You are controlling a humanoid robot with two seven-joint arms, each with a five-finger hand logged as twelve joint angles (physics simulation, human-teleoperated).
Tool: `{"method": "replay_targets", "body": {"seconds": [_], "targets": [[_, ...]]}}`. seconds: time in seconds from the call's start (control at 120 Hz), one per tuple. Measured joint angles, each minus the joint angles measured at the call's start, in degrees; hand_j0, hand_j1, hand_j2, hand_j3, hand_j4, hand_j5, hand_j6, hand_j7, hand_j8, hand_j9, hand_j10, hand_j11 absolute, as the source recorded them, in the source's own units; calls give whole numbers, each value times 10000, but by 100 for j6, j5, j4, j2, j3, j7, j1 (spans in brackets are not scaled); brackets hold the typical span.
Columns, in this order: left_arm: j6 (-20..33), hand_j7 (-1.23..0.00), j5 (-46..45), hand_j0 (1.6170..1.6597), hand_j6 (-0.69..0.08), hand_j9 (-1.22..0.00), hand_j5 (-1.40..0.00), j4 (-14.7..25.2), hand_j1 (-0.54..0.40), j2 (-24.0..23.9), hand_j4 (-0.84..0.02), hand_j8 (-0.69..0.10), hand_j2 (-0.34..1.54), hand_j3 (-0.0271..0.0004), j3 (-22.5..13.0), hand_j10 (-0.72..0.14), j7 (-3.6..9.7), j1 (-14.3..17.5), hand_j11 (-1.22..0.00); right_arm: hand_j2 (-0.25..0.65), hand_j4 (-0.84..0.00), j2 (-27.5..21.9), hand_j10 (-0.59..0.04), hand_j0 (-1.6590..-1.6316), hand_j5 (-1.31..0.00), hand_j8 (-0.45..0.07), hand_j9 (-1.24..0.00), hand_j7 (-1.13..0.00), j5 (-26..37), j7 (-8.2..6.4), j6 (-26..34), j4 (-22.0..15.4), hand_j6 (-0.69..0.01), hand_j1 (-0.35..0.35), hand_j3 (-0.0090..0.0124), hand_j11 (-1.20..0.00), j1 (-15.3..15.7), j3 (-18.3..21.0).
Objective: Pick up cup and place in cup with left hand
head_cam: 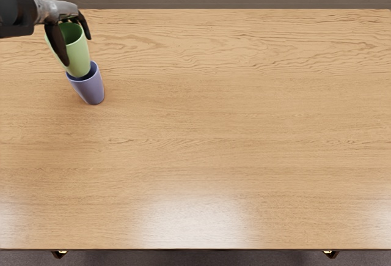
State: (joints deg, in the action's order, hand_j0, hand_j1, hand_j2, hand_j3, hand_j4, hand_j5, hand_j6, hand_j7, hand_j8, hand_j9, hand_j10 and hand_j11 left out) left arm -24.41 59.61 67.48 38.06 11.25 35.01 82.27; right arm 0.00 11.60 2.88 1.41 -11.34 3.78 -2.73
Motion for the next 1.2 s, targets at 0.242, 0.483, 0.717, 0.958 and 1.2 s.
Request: {"method": "replay_targets", "body": {"seconds": [0.242, 0.483, 0.717, 0.958, 1.2], "targets": [[10, -6480, 21, 16524, -2910, -6509, -6367, -97, -1075, -62, -4746, -2561, 770, 0, 3, -3642, 0, -31, -6573, -49, -240, 0, -239, -16581, -311, -240, -311, -311, 0, -6, 0, 1, -240, -3203, 0, -311, 0, 0], [17, -6379, 56, 16521, -2934, -6450, -6294, -193, -1005, -178, -4807, -2668, 748, 0, 2, -3689, -1, -88, -6573, -49, -240, 0, -239, -16581, -311, -239, -311, -311, 0, -10, 0, 3, -240, -3203, 0, -311, 7, 0], [227, -6329, 104, 16525, -3095, -6416, -6232, -206, -975, -230, -4759, -2684, 717, 0, -66, -3749, 0, -106, -6494, -49, -240, 0, -239, -16581, -310, -240, -310, -310, 0, -15, 0, 2, -240, -3204, 0, -310, 9, 0], [270, -6243, 109, 16528, -3066, -6312, -6193, -200, -934, -356, -4665, -2639, 705, 0, -167, -3811, 0, -159, -6392, -49, -240, 0, -240, -16581, -311, -240, -311, -311, 0, -19, 0, 2, -240, -3203, 0, -311, 15, 0], [380, -2878, 113, 16562, -1695, -2909, -2860, -198, 1349, -360, -2205, -1538, 361, 0, -199, -1917, -1, -238, -2939, -49, -240, 0, -240, -16581, -311, -240, -311, -311, 0, -23, 0, 0, -240, -3203, 0, -311, 20, 0]]}}
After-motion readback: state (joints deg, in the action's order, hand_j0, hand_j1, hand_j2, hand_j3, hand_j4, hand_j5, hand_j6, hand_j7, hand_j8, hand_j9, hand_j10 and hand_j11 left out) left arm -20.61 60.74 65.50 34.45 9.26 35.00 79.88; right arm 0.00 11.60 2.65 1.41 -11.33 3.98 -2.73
